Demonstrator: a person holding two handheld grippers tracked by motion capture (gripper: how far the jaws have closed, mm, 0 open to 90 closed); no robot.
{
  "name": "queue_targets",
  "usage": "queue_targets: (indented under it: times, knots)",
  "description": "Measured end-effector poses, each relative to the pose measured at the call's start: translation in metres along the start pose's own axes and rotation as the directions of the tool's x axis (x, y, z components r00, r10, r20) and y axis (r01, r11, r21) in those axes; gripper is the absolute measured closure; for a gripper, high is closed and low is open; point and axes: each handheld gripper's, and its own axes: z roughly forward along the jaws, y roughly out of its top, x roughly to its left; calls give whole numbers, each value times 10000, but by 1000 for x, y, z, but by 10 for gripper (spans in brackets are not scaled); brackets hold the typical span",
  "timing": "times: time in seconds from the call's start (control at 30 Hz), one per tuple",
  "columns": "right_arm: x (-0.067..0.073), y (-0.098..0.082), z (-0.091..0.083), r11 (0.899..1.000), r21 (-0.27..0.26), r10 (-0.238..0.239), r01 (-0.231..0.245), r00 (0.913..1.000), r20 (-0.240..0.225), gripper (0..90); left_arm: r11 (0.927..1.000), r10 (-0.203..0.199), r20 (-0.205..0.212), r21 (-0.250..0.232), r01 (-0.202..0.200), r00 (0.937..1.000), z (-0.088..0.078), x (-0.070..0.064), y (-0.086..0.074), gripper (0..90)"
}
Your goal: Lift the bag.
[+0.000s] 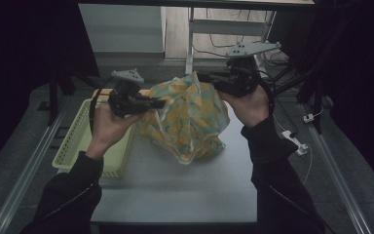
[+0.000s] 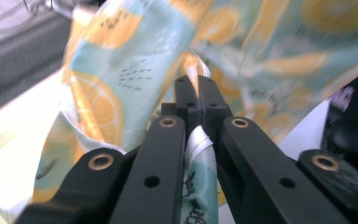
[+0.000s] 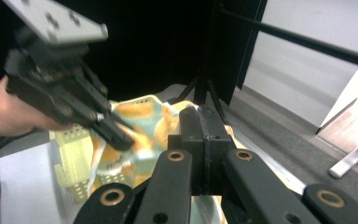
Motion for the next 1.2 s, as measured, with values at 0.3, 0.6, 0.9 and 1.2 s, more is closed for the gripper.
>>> queue_targets:
  times: [0.3,0.6,0.9,1.2]
  knots:
    - [2,19,-14,9990,-380,-227,244,9987,458,900,9966,219,-390,-780,-249,9990,-9,-5,37,895]
    - [-12,-44,30,9947,835,603,-606,9982,60,900,9991,158,-481,391,-139,9987,56,13,1,881]
    - [-23,-105,62,9779,1523,1447,-1432,9895,9,739,9933,-562,-198,996,579,9982,86,30,-25,688]
    - [-23,-114,43,9828,821,1647,-1653,9862,139,427,9999,-136,29,-30,137,9999,60,25,-31,329]
